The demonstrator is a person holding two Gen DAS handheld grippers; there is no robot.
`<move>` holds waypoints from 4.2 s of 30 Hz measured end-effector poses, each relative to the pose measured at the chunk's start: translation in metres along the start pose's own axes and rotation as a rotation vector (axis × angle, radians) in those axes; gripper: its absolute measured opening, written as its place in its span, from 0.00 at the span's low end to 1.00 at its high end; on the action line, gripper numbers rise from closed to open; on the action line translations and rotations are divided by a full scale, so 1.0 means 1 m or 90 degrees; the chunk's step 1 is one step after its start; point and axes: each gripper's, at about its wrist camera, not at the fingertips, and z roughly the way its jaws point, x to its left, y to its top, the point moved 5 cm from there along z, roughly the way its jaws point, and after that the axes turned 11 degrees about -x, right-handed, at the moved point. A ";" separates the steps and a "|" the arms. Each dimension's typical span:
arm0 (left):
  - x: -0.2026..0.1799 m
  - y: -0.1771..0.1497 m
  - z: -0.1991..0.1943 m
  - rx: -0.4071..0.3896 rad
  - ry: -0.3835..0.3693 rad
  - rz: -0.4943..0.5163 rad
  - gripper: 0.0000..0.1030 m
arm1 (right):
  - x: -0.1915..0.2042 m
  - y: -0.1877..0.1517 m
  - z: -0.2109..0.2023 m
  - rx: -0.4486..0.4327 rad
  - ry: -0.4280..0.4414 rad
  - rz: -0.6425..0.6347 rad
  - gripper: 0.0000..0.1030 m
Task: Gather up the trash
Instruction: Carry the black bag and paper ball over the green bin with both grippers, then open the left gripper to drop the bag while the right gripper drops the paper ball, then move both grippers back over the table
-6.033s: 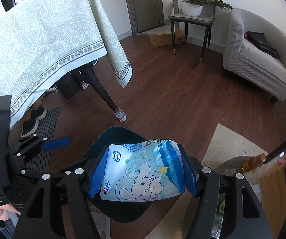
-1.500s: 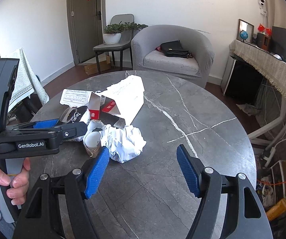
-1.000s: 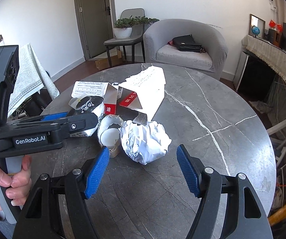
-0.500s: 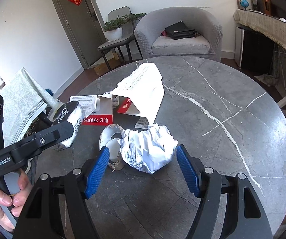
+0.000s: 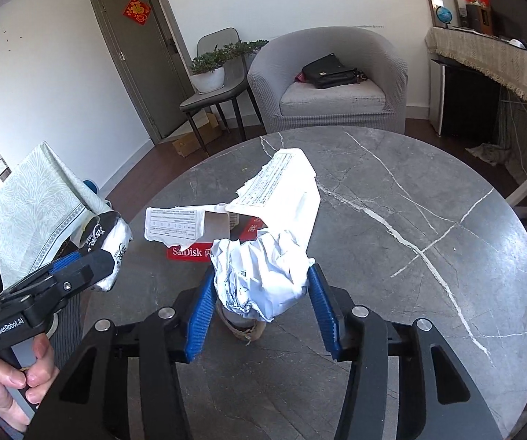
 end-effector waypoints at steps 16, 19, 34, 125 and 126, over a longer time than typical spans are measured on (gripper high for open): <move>0.099 0.015 -0.035 -0.021 0.086 -0.015 0.74 | 0.092 0.010 0.023 -0.003 0.072 -0.047 0.49; 0.123 0.012 -0.041 -0.013 0.098 -0.027 0.74 | 0.116 0.008 0.028 0.001 0.091 -0.072 0.49; 0.226 -0.012 -0.068 0.032 0.162 -0.073 0.74 | 0.213 -0.011 0.072 0.034 0.155 -0.125 0.49; 0.284 0.039 -0.168 -0.074 0.231 -0.046 0.39 | 0.346 -0.198 0.215 0.283 0.150 -0.312 0.68; 0.283 0.042 -0.169 -0.079 0.233 -0.043 0.39 | 0.346 -0.188 0.208 0.266 0.152 -0.313 0.68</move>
